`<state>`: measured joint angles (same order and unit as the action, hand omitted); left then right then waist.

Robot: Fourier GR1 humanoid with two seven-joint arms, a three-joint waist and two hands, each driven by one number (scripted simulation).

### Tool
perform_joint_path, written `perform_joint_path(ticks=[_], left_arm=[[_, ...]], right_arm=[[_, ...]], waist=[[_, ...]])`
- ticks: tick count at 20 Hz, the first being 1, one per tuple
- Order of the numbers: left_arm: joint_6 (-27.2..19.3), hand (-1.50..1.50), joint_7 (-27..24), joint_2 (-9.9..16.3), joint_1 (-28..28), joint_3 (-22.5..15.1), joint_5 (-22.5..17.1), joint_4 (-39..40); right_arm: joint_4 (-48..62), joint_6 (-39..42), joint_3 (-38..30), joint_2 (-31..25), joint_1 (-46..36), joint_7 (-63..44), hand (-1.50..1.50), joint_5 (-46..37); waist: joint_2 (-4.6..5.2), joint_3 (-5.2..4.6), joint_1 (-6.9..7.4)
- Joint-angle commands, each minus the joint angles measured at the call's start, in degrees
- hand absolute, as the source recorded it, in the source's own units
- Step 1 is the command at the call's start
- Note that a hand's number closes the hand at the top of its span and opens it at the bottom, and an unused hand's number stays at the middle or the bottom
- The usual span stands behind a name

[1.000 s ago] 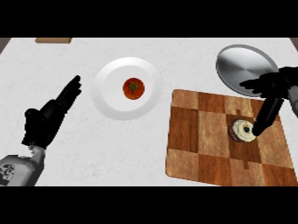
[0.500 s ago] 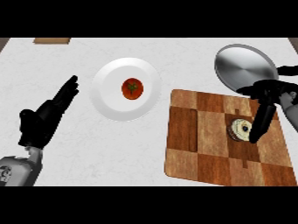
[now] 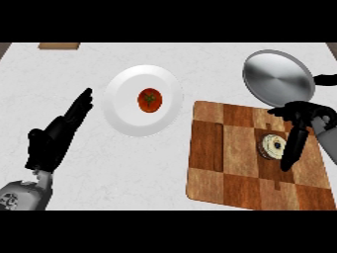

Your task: Pick the cupcake from the cutting board and place it in the pan

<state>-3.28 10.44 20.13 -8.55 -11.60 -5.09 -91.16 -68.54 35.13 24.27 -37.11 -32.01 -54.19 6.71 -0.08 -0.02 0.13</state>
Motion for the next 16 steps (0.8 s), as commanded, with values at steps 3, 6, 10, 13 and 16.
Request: perform_joint_path(ticks=[3,6,10,13,16], left_arm=[[1.1,0.0,3.1,-1.3,-2.8,1.8,0.6,0.4],[1.9,0.0,-0.8,-1.9,0.3,1.6,1.5,0.9],[1.9,0.0,1.3,-3.1,-1.8,3.6,2.1,1.4],[4.0,0.0,0.9,-2.5,-0.4,4.5,1.7,0.3],[4.6,0.0,-0.2,-3.7,-2.4,5.3,2.6,2.7]], right_arm=[[-1.1,2.6,1.3,2.8,4.3,2.1,1.5,-5.1],[1.9,7.1,0.3,2.9,3.1,5.9,1.5,-5.0],[-5.1,4.8,-1.5,6.0,6.1,0.0,1.5,-5.0],[-4.1,6.6,-3.0,5.3,6.8,0.6,1.5,-5.9],[-3.9,4.3,-3.9,8.2,5.2,1.6,1.5,-10.5]], waist=[[0.12,0.03,-0.08],[0.18,0.03,0.24],[0.03,0.0,-0.22],[0.04,0.01,-0.08],[0.08,0.01,-0.02]])
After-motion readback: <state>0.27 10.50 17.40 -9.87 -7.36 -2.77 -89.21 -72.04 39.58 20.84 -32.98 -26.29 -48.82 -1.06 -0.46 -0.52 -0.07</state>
